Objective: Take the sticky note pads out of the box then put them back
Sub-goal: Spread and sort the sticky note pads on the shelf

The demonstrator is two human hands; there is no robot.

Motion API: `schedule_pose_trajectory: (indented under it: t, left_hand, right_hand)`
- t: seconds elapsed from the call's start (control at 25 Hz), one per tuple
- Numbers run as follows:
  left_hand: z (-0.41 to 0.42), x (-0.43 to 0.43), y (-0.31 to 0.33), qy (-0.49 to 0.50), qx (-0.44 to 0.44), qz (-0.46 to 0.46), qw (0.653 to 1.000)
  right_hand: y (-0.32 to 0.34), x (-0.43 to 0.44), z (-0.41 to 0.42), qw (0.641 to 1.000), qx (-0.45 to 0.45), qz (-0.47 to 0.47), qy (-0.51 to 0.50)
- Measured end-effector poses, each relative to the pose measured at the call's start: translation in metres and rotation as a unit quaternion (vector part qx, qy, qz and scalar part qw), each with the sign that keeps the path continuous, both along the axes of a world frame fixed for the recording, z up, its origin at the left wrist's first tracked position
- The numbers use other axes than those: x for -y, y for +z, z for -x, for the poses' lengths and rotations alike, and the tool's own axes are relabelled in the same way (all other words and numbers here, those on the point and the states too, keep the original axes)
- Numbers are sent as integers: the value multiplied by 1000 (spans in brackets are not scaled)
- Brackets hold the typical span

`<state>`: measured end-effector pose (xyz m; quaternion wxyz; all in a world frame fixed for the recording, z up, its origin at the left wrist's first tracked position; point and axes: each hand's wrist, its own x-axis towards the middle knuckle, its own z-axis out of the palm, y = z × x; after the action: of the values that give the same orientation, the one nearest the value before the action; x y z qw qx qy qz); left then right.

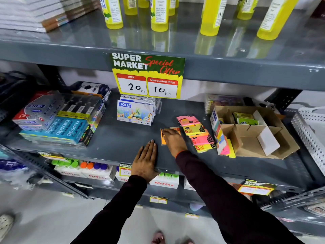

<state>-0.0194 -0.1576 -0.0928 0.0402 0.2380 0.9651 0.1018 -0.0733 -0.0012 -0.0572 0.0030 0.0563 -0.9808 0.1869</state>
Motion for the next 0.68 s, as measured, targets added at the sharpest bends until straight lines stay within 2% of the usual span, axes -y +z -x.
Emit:
schedule_pose_trajectory:
  t: [0.12,0.2,0.28,0.36,0.44,0.52,0.56,0.68]
  left_hand:
    - [0,-2,2,7,33,9,999]
    - [0,-2,0,11,25,10,1000]
    - [0,-2,0,15,16,5,1000]
    - [0,-2,0,16,21,2,1000]
    - [-1,-3,1,21,18,10,1000]
    - [0,-3,0,14,17,14,1000]
    - [1,-3,-2,13,12,11,1000]
    - [2,-3,-3,14,-13,9,1000]
  right_hand:
    - [7,6,22,999,39,-12,33]
    - [15,4,23,998,50,2,42]
    - [23,-9,24,999,11,32,-16]
    - [30,-34,29,991,-32,11,-128]
    - [32,-64,39,975,9,-34,-219]
    - [34,-76,46,965,91,-16,-245]
    - [34,-76,49,965,97,-13,-244]
    - [45,-67,50,969,0,-39,-244]
